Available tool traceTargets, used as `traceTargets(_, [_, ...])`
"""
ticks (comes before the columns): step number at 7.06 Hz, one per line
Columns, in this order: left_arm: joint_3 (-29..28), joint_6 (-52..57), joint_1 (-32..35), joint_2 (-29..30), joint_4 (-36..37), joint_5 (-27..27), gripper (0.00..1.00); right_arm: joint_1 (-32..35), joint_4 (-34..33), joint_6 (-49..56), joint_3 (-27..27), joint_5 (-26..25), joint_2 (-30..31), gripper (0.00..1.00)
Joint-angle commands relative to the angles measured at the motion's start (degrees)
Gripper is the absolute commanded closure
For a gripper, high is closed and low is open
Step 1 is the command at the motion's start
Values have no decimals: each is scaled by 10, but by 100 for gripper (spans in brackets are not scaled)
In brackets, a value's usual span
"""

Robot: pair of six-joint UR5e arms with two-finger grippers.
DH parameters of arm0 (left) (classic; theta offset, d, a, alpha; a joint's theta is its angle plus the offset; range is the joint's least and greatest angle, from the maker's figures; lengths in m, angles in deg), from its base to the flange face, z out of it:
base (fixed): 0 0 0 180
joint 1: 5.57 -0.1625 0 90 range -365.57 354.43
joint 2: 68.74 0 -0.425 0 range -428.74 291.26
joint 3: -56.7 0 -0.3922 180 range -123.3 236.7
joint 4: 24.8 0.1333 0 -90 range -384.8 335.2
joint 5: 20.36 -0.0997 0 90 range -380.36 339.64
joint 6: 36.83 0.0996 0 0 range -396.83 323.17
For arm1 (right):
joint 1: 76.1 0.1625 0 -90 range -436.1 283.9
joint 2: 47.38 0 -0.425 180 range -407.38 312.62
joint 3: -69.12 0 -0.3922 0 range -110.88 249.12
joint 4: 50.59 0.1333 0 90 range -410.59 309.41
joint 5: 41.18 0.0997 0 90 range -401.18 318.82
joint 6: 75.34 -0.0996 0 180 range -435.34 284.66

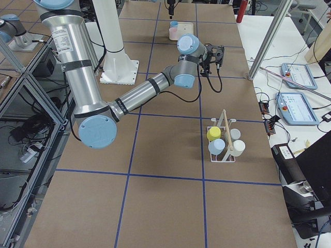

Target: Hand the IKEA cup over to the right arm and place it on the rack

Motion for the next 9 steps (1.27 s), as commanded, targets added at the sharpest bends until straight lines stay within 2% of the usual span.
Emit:
traceTargets(1, [-1,0,-2,13,8,0,0,0,0,0,-1,0,0,0])
traceTargets(2, [-1,0,-2,30,33,0,0,0,0,0,-2,0,0,0])
traceTargets(5, [-16,0,-3,48,37,-23,3,-1,0,2,-7,0,0,0])
traceTargets(7, [-17,0,-3,47,37,-33,14,-2,0,2,-6,0,0,0])
traceTargets(9, [-16,0,-3,46,37,-33,15,-2,0,1,-6,0,0,0])
